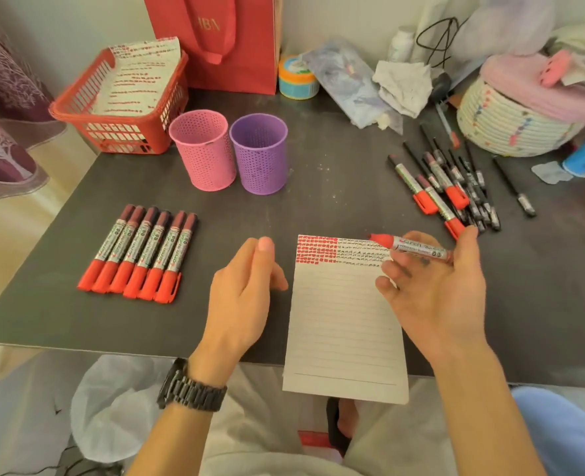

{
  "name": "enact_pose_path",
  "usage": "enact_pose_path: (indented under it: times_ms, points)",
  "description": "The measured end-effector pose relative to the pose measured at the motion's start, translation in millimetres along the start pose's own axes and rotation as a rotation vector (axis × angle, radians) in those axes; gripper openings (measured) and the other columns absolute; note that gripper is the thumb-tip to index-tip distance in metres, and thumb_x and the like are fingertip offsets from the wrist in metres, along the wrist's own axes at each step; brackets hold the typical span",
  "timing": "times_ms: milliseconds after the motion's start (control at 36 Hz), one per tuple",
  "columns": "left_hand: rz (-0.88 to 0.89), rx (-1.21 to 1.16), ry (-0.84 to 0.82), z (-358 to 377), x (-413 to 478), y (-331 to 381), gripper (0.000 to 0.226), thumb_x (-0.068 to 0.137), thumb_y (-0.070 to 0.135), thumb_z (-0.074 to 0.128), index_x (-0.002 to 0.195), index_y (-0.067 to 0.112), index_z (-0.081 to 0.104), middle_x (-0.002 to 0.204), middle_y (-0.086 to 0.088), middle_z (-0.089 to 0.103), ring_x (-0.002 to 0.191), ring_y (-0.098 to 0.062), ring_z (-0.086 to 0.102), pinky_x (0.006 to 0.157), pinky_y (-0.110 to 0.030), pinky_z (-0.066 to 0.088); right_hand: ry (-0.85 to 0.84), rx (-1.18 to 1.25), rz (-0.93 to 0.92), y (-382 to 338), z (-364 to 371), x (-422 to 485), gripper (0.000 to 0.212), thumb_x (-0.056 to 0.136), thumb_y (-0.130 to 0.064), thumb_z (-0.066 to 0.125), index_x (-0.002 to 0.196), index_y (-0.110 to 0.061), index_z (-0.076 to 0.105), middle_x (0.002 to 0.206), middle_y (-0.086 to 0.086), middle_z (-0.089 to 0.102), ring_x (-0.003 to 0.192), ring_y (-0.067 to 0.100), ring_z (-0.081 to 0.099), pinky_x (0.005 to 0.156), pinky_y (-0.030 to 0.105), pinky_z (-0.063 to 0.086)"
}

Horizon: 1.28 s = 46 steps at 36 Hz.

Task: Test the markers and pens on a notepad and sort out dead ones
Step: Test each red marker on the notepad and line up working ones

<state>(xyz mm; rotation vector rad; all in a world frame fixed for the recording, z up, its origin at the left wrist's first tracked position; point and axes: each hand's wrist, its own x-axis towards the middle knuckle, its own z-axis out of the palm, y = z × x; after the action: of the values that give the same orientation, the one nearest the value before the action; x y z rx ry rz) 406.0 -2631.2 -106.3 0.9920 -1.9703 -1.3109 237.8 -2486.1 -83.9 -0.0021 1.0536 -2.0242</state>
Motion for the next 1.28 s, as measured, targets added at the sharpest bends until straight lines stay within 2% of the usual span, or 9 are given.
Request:
enact_pose_path:
  times_ms: [167, 222, 306, 444, 583, 694, 833, 1056, 1278]
  points:
    - [0.167, 0.375, -0.065, 13, 26, -9, 0.056, 0.095, 0.068, 0.028, 0.102, 0.024, 0.062, 0.105, 0.022, 0.063, 0.103, -0.007, 0.055, 0.098, -0.036, 0.043, -0.012, -0.178, 0.035, -4, 0, 7, 0.068, 0.087, -0.072, 0.051, 0.105, -0.012, 0.079, 0.083, 0.007, 0.073, 0.057, 0.012, 0.063, 0.051, 0.024, 0.055]
    - [0.201, 0.412, -0.075, 16, 26, -14, 0.046, 0.093, 0.064, 0.041, 0.12, 0.032, 0.059, 0.127, 0.022, 0.056, 0.127, -0.005, 0.044, 0.111, -0.031, 0.033, -0.011, -0.253, 0.006, -2, 6, 11, 0.052, 0.083, -0.062, 0.063, 0.096, -0.015, 0.077, 0.081, 0.006, 0.071, 0.058, 0.012, 0.063, 0.052, 0.025, 0.055]
    - [0.252, 0.5, -0.134, 15, 26, -21, 0.044, 0.09, 0.05, 0.06, 0.131, 0.033, 0.054, 0.147, 0.012, 0.048, 0.134, -0.001, 0.028, 0.115, -0.027, 0.019, -0.009, -0.39, -0.068, 5, 15, 21, 0.029, 0.079, -0.047, 0.074, 0.079, -0.019, 0.067, 0.065, 0.001, 0.058, 0.052, 0.012, 0.057, 0.047, 0.025, 0.051]
    - [0.281, 0.594, -0.208, 15, 27, -18, 0.025, 0.088, 0.053, 0.061, 0.095, 0.035, 0.044, 0.146, 0.016, 0.051, 0.141, -0.002, 0.031, 0.122, -0.027, 0.01, -0.069, -0.527, -0.116, 12, 29, 42, 0.02, 0.093, -0.034, 0.068, 0.083, -0.017, 0.071, 0.07, 0.008, 0.067, 0.052, 0.017, 0.06, 0.047, 0.029, 0.052]
    - [0.257, 0.6, -0.189, 13, 26, -19, 0.049, 0.082, 0.058, 0.063, 0.124, 0.034, 0.057, 0.142, 0.012, 0.052, 0.134, -0.001, 0.034, 0.114, -0.013, -0.006, -0.022, -0.674, -0.264, 24, 33, 56, 0.024, 0.093, -0.038, 0.068, 0.08, -0.018, 0.07, 0.067, 0.01, 0.069, 0.051, 0.019, 0.063, 0.049, 0.031, 0.053]
    - [0.252, 0.597, -0.181, 13, 27, -19, 0.052, 0.08, 0.06, 0.065, 0.125, 0.036, 0.057, 0.141, 0.013, 0.053, 0.131, 0.0, 0.035, 0.112, -0.011, -0.007, 0.061, -0.786, -0.397, 34, 27, 55, 0.032, 0.09, -0.039, 0.072, 0.07, -0.018, 0.059, 0.054, 0.005, 0.061, 0.04, 0.017, 0.055, 0.042, 0.027, 0.046]
    - [0.226, 0.569, -0.198, 13, 27, -18, 0.052, 0.079, 0.058, 0.067, 0.125, 0.036, 0.057, 0.141, 0.012, 0.054, 0.131, 0.0, 0.03, 0.11, -0.006, -0.012, 0.158, -0.937, -0.495, 45, 18, 55, 0.037, 0.087, -0.027, 0.073, 0.06, -0.017, 0.051, 0.047, 0.001, 0.059, 0.044, 0.008, 0.054, 0.051, 0.02, 0.045]
    - [0.191, 0.564, -0.181, 15, 28, -20, 0.052, 0.077, 0.061, 0.063, 0.123, 0.038, 0.058, 0.142, 0.011, 0.055, 0.129, -0.003, 0.029, 0.111, -0.022, 0.002, 0.145, -1.023, -0.5, 48, 16, 59, 0.028, 0.084, -0.018, 0.069, 0.06, -0.014, 0.055, 0.046, 0.0, 0.06, 0.042, 0.004, 0.053, 0.048, 0.016, 0.045]
    - [0.166, 0.544, -0.176, 14, 29, -14, 0.038, 0.081, 0.051, 0.072, 0.111, 0.032, 0.06, 0.138, 0.009, 0.059, 0.129, -0.01, 0.047, 0.115, -0.026, 0.012, 0.127, -1.074, -0.514, 50, 16, 60, 0.026, 0.084, -0.014, 0.069, 0.062, -0.009, 0.057, 0.048, 0.004, 0.061, 0.041, 0.006, 0.057, 0.044, 0.02, 0.045]
